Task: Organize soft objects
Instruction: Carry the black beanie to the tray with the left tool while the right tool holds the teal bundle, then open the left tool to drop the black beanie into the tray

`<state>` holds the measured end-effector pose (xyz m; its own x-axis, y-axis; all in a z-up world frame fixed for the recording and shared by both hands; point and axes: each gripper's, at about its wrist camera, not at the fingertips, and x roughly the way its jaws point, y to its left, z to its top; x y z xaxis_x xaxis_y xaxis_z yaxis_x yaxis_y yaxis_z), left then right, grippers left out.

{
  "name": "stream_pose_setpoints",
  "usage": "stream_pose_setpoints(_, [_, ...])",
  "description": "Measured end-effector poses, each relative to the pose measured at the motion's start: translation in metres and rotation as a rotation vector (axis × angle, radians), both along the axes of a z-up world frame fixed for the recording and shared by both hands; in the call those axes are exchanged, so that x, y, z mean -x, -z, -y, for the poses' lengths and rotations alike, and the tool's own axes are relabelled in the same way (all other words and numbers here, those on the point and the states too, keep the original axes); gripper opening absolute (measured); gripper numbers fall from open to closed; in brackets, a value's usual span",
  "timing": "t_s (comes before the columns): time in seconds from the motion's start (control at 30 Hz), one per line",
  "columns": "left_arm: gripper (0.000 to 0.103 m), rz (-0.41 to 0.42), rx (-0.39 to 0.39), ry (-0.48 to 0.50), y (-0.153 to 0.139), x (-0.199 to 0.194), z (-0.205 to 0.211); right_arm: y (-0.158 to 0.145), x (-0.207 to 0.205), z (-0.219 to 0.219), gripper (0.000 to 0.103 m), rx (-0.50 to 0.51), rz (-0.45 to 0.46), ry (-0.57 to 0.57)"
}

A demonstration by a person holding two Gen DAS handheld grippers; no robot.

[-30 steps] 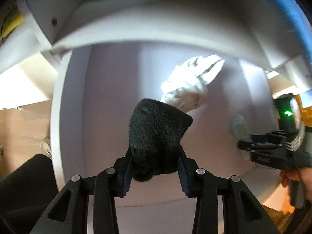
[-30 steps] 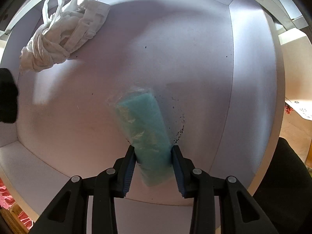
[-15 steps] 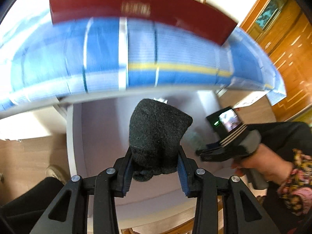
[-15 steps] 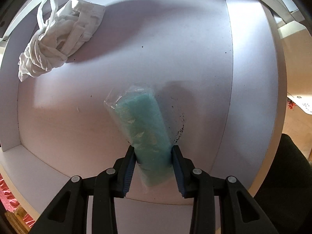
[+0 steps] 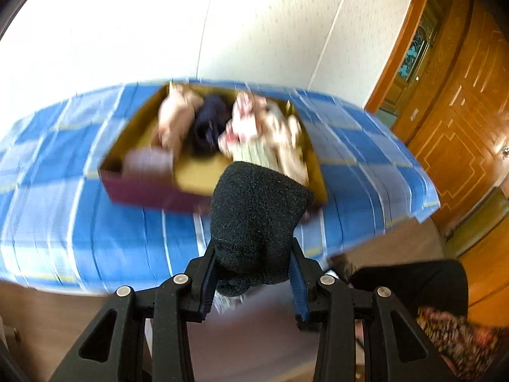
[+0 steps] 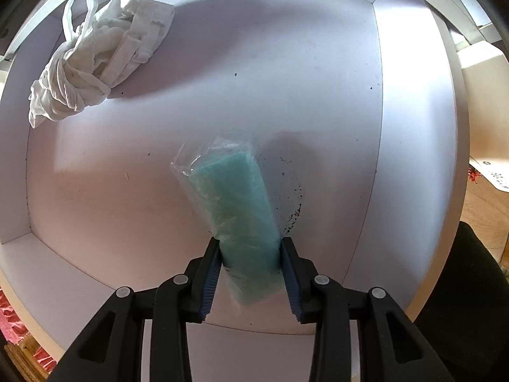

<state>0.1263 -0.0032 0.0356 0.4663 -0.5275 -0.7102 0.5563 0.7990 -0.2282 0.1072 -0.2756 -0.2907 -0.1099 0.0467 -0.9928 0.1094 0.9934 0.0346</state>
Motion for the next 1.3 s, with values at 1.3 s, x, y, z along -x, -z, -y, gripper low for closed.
stream_pose_setpoints(1.3, [0.046, -0.199, -0.274, -0.143, 0.049, -0.163, 0.059, 0.005, -0.002, 0.005, 0.037, -0.044, -0.023, 0.035])
